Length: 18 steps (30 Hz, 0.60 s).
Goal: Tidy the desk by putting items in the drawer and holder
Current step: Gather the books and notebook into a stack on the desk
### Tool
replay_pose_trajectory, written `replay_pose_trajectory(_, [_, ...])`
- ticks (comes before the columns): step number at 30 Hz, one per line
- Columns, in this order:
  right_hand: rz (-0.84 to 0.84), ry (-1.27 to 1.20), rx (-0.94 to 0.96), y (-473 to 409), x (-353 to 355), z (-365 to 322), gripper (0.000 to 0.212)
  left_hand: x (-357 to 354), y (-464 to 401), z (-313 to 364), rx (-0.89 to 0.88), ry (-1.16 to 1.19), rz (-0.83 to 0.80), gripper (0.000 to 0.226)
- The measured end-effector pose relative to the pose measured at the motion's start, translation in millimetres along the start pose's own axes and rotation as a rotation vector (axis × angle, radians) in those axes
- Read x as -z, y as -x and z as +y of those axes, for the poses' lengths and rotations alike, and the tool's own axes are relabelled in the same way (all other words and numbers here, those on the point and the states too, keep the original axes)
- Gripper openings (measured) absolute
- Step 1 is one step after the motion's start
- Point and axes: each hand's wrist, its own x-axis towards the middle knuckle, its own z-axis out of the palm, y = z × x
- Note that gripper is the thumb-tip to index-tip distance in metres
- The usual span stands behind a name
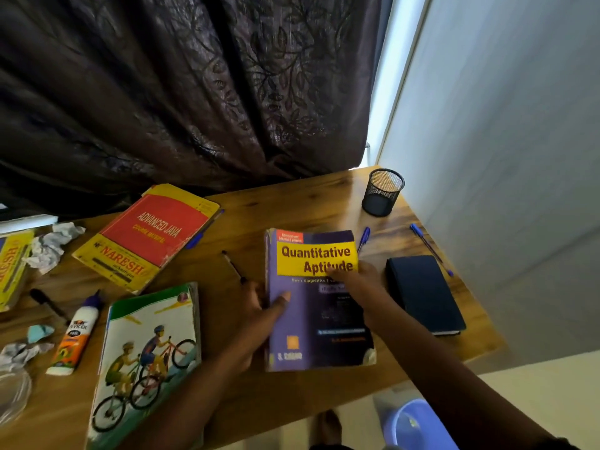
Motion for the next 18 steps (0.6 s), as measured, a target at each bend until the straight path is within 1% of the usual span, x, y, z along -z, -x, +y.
replay_pose_trajectory(2, [0.004,0.131,0.019,3,6,15,0.013,2,6,-21,0.061,-0.103,-0.028,0.059])
replay_pose_trajectory(5, [0.005,0.323,0.048,1,10,35,0.014,6,10,-39,0.067,-0.307,-0.005,0.03])
replay_pose_trajectory(6, [0.013,0.381,0.053,-1,10,42,0.015,6,10,-42,0.063,-0.345,0.013,0.026])
replay_pose_trajectory(9, [0.045,0.511,0.064,0,8,46,0.018,8,10,-46,0.04,-0.425,0.058,0.029])
replay_pose_trajectory(11, [0.053,0.581,0.079,2,5,42,0.015,10,8,-47,0.02,-0.475,0.093,0.03])
replay_pose_trajectory(15, [0.05,0.692,0.115,-3,1,38,0.012,10,6,-44,-0.056,-0.664,0.173,0.032])
replay_pose_trajectory(18, [0.069,0.772,0.118,-10,1,41,0.027,9,7,-42,-0.103,-0.705,0.192,0.034])
